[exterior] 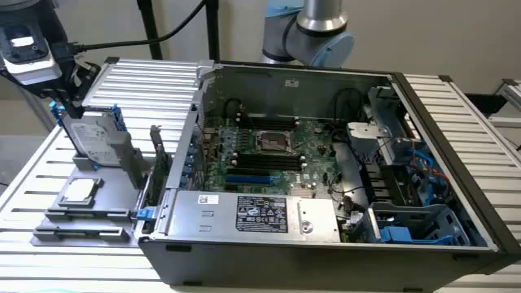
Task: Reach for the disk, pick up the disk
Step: 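Pick up the disk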
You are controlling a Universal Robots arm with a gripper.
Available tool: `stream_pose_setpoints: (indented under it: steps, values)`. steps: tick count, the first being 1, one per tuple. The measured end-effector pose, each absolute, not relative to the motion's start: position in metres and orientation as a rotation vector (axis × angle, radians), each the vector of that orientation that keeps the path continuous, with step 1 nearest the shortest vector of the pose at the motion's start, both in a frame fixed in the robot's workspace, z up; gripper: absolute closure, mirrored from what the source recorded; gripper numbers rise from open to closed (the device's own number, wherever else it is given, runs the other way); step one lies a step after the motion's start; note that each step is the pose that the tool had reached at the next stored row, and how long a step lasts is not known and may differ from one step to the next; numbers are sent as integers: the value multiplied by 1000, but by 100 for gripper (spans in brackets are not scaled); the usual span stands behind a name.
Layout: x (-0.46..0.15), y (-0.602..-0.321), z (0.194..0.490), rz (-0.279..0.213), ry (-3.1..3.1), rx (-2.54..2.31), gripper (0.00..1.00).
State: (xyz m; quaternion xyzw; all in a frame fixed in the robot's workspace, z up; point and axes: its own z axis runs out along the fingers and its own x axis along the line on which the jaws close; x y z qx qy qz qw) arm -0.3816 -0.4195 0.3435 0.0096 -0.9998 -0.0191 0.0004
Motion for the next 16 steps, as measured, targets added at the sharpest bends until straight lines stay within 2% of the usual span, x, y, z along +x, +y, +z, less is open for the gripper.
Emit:
stream_pose_setpoints:
  steps: [16]
  values:
    - [-383,-418,344,-60,-3140,30,89]
